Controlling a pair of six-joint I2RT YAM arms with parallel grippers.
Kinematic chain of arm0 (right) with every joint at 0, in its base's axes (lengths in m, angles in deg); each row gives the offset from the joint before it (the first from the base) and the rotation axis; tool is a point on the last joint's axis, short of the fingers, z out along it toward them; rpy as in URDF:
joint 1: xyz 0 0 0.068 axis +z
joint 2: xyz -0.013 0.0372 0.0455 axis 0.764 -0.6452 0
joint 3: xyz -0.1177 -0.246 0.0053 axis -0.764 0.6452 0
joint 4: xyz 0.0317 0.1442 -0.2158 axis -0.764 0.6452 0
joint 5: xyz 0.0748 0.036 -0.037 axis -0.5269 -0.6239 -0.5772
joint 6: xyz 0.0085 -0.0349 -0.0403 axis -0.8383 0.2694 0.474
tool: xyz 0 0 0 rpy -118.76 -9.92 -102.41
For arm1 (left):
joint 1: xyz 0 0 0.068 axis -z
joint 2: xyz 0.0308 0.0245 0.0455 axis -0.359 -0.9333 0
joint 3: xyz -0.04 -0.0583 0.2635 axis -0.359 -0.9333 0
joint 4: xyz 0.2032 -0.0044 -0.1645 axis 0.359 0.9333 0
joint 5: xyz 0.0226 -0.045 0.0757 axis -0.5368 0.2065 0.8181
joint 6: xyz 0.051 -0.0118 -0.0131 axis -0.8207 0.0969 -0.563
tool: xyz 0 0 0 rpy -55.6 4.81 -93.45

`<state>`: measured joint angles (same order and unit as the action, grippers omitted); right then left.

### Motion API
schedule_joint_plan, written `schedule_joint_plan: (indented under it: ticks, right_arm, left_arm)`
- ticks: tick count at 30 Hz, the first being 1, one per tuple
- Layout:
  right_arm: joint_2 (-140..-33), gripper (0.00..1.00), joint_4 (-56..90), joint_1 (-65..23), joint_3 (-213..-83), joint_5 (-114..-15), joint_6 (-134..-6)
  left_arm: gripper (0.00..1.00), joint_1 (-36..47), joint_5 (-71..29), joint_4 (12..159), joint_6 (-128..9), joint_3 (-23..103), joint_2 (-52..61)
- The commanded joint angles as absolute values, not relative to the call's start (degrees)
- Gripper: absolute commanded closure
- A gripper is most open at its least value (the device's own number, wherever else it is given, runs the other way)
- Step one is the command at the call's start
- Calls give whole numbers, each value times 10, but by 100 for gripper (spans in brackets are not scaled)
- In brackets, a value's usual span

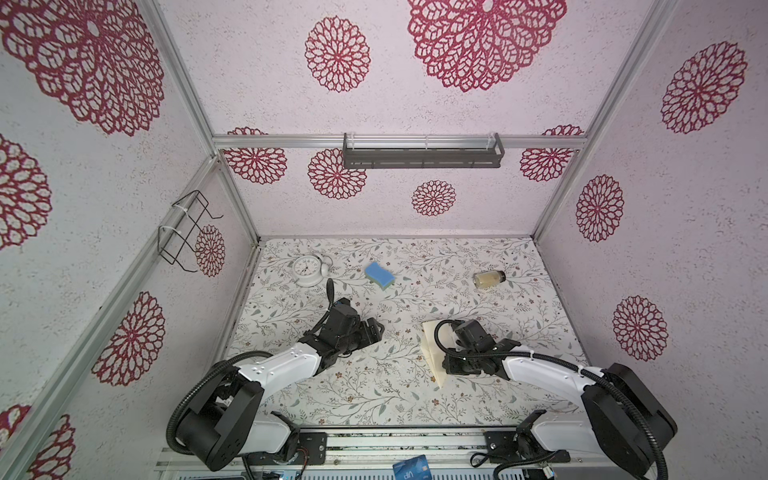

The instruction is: Fold a paper plane with a square sheet of paper (fold left side to right side)

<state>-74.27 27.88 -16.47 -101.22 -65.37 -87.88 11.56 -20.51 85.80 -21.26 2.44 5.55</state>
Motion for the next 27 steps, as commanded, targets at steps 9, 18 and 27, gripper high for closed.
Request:
schedule_joint_plan:
  ticks: [9,18,27]
  right_arm:
    - [-740,90,130,-122,-957,-646,-1087]
    - [-789,90,68,-48,-984,-592,-1187]
    - [-757,87,119,-48,-1028,-600,-1147]
  left_arm:
    - [35,153,-242,794,-205,90,-38]
    - [68,173,-258,789,-205,127,-68]
    - [82,216,-252,783,-198,155,-92]
